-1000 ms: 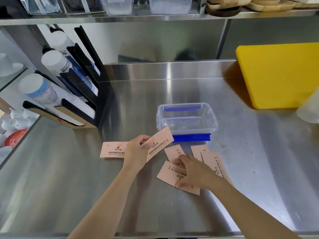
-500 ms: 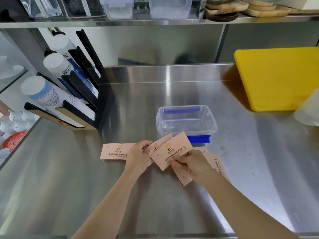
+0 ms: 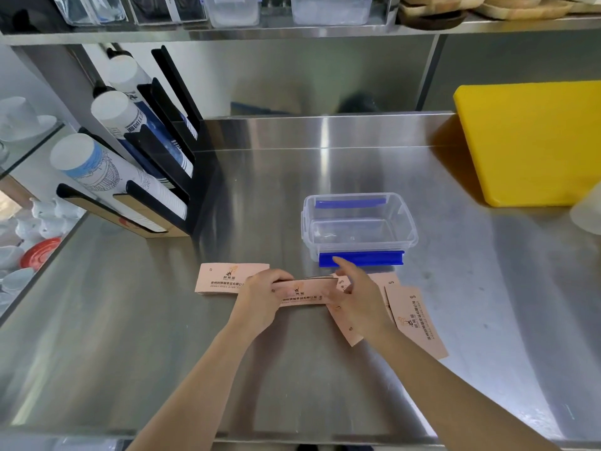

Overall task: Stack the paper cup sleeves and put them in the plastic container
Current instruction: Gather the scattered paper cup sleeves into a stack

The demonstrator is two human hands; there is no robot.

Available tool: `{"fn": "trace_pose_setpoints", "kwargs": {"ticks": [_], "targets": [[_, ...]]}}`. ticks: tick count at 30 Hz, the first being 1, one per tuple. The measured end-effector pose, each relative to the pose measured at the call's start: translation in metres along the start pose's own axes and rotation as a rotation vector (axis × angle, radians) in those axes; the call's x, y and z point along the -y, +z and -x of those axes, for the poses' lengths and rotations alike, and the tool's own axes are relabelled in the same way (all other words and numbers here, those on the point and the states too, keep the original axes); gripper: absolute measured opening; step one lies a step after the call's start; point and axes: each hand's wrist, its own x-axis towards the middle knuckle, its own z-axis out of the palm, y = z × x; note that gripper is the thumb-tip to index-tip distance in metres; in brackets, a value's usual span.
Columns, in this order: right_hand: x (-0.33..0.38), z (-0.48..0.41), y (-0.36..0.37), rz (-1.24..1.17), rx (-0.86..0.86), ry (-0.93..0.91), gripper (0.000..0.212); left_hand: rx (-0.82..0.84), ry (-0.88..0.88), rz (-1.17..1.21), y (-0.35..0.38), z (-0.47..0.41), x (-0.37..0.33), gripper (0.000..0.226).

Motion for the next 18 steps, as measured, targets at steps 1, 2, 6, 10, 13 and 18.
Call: {"fn": "trace_pose_setpoints", "kwargs": {"ticks": [1, 2, 6, 10, 13, 18], "targets": [[0.0, -0.001, 0.0, 0.053, 0.046, -0.048, 0.044, 0.011, 0.026, -0.024, 0.002, 0.001, 0.002, 0.013], [-0.001, -0.002, 0.0, 0.106, 0.076, -0.091, 0.039, 0.016, 0.054, -0.045, 0.003, 0.001, 0.003, 0.013], [-0.003, -0.004, -0.001, 0.251, 0.084, -0.199, 0.022, -0.018, 0.115, -0.098, 0.009, 0.003, 0.01, 0.014], [-0.008, -0.011, -0.014, 0.273, 0.084, -0.121, 0.031, -0.009, 0.073, -0.09, 0.0, 0.005, 0.02, 0.017], [-0.015, -0.017, -0.022, 0.567, 0.168, -0.019, 0.05, -0.025, 0.017, -0.082, -0.007, 0.004, 0.026, 0.02], [-0.012, -0.011, -0.014, 0.687, 0.27, 0.029, 0.037, -0.106, -0.058, -0.098, -0.002, 0.0, 0.03, 0.024]]}}
